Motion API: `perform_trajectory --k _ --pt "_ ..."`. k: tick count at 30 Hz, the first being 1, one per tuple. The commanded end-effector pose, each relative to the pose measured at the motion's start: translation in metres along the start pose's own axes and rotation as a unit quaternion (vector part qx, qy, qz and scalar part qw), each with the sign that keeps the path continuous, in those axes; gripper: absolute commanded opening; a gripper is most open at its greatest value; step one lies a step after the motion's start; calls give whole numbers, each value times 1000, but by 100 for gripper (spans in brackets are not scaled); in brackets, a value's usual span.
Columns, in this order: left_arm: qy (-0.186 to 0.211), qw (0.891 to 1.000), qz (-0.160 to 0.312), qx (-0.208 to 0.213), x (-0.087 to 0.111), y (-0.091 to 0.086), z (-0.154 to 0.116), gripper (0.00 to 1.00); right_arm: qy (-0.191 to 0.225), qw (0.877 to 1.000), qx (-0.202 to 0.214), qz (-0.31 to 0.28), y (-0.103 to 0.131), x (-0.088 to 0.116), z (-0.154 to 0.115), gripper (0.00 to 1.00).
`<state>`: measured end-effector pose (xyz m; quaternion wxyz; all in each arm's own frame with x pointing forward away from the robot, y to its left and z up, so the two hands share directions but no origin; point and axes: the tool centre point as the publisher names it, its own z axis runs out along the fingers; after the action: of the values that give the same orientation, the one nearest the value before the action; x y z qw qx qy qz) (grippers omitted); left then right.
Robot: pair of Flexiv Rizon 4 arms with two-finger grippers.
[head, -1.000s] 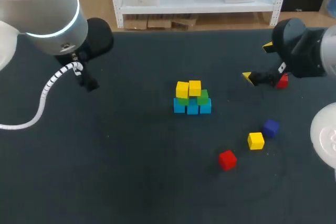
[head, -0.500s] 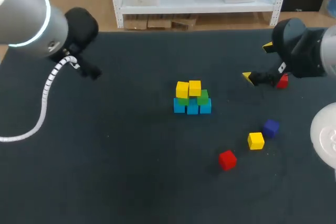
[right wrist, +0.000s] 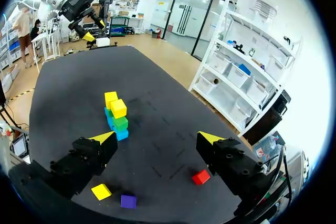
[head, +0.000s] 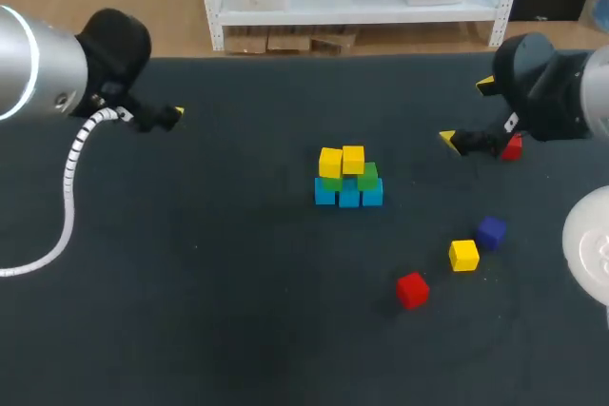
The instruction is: Place the blue cubes, place green cubes on the blue cubes, place the yellow cubes on the green cubes, then place the red cubes on the yellow cubes, and place purple cube on the red cubes.
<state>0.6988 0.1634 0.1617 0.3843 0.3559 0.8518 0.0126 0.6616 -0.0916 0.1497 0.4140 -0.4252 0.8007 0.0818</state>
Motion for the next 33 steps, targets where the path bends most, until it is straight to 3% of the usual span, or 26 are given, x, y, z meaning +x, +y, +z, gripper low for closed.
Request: perform_trajectory --k 1,23,33 --pt "-2 1000 1 1 1 1 -1 100 2 1000 3 -1 1 0 0 100" --pt "-2 1000 1 1 1 1 -1 100 2 1000 1 0 2 0 0 100" --pt "-2 1000 1 1 1 1 -1 100 37 998 -20 -48 12 -3 -29 100"
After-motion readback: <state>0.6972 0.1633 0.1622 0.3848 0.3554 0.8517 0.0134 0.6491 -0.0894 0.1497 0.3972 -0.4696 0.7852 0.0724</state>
